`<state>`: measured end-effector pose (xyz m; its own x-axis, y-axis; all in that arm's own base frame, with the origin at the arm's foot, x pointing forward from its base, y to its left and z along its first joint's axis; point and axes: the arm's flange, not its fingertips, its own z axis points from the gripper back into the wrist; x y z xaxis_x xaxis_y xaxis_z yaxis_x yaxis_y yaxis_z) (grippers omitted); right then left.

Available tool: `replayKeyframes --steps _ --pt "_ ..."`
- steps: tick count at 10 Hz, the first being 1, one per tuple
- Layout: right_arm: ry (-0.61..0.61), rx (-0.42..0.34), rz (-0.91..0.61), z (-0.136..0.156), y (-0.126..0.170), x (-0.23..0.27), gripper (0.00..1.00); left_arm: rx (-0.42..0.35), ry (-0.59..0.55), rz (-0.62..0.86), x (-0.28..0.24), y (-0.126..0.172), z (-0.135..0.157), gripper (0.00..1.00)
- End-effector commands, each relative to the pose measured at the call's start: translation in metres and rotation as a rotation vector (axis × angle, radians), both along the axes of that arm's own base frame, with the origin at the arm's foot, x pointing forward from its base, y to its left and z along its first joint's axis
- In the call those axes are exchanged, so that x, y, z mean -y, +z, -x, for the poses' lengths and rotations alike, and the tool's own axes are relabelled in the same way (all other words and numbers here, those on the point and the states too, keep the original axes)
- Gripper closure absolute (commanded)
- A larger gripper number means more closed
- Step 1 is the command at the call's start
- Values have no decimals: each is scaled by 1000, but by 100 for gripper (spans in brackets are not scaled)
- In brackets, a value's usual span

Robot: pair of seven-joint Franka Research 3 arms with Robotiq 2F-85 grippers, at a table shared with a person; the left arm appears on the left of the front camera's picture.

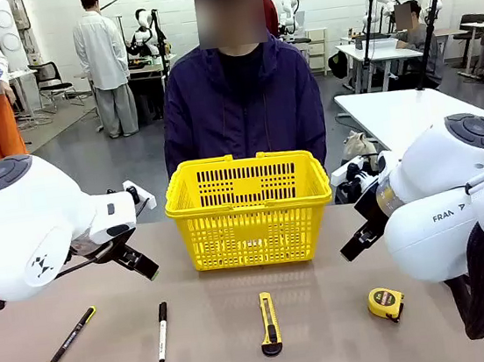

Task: Place the items the person wants into the basket.
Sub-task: Pick up the item the person points to and place it in the Market Basket.

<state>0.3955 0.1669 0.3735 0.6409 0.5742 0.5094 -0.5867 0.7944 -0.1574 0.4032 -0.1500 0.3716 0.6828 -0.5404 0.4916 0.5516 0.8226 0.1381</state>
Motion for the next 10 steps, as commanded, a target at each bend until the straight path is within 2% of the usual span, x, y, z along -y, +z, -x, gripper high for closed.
replayKeyframes --steps 1,10 --pt "0 0 0 0 0 0 0 0 0 0 0 0 0 0" --pt "0 0 0 0 0 0 0 0 0 0 0 0 0 0"
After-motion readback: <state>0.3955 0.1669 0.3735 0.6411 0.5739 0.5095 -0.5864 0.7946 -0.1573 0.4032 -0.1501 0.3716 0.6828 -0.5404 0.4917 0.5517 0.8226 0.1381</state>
